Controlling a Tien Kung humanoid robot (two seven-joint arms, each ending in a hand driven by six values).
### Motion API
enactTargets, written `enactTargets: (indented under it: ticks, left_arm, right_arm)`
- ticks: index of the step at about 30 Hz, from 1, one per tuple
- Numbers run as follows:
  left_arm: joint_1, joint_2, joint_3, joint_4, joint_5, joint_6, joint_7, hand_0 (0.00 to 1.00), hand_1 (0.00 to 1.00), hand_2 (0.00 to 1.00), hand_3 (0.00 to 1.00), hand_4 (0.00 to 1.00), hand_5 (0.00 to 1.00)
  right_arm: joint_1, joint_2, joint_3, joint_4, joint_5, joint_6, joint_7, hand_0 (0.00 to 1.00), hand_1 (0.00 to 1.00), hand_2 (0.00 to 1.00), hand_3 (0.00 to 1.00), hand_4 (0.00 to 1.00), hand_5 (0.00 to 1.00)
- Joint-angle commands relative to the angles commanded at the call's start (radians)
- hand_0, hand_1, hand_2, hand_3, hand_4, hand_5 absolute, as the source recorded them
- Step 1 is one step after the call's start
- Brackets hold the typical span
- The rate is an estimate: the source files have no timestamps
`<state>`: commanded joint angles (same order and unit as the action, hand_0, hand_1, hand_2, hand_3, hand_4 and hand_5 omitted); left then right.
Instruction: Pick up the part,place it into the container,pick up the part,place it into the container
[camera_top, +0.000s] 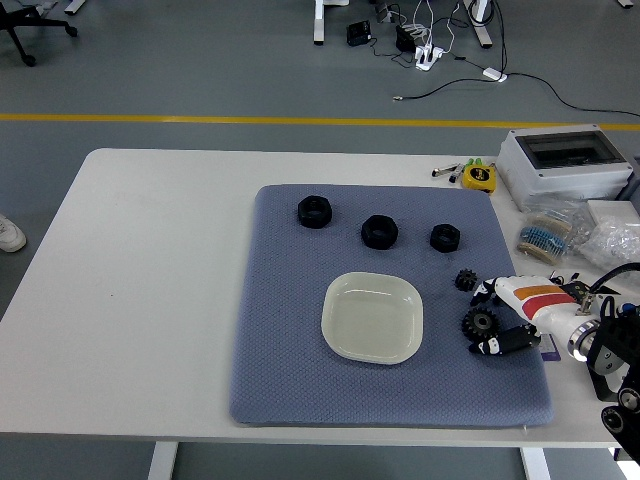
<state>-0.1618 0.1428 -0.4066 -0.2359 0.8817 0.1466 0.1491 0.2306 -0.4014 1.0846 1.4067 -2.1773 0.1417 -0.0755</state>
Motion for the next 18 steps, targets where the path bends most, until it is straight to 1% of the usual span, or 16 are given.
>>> enactTargets:
  ticks: [4, 5, 10, 11, 17, 18]
  left_arm:
    - [-0.001, 0.000, 0.001, 0.000, -0.001, 0.001, -0.001, 0.703, 0.648, 0.664, 0.581, 0.673, 0.630]
    - [-0.002, 0.000, 0.000, 0.000, 0.000, 0.001, 0.000, 0.703, 0.648, 0.664, 0.581, 0.672, 0.630]
    - [-0.002, -0.001, 0.000, 0.000, 0.002, 0.001, 0.000, 0.703, 0.648, 0.664, 0.581, 0.672, 0.630]
    - [-0.002, -0.002, 0.000, 0.000, 0.002, 0.000, 0.001, 0.703, 0.651, 0.664, 0.581, 0.672, 0.630]
    - [-0.002, -0.002, 0.001, -0.001, 0.001, -0.001, 0.000, 0.703, 0.651, 0.664, 0.581, 0.672, 0.630]
    - [-0.002, -0.002, 0.001, -0.001, 0.001, -0.001, 0.000, 0.702, 0.649, 0.665, 0.580, 0.674, 0.632]
  right_arm:
    - [0.001, -0.001, -0.001, -0.001, 0.009, -0.009, 0.002, 0.525, 0.613, 0.674, 0.601, 0.998, 0.380]
    - [0.002, -0.001, -0.002, -0.001, 0.012, -0.010, 0.003, 0.452, 0.574, 0.622, 0.570, 0.970, 0.378]
    - [0.000, 0.000, -0.005, -0.003, 0.015, -0.001, -0.001, 0.452, 0.574, 0.622, 0.570, 0.970, 0.378]
    - [0.000, 0.000, -0.005, -0.003, 0.015, 0.001, -0.002, 0.356, 0.476, 0.553, 0.552, 0.934, 0.371]
    - [-0.001, 0.001, -0.006, -0.005, 0.019, 0.002, -0.004, 0.356, 0.476, 0.553, 0.552, 0.934, 0.371]
    - [-0.001, 0.001, -0.007, -0.005, 0.020, 0.000, -0.004, 0.266, 0.425, 0.495, 0.536, 0.908, 0.364]
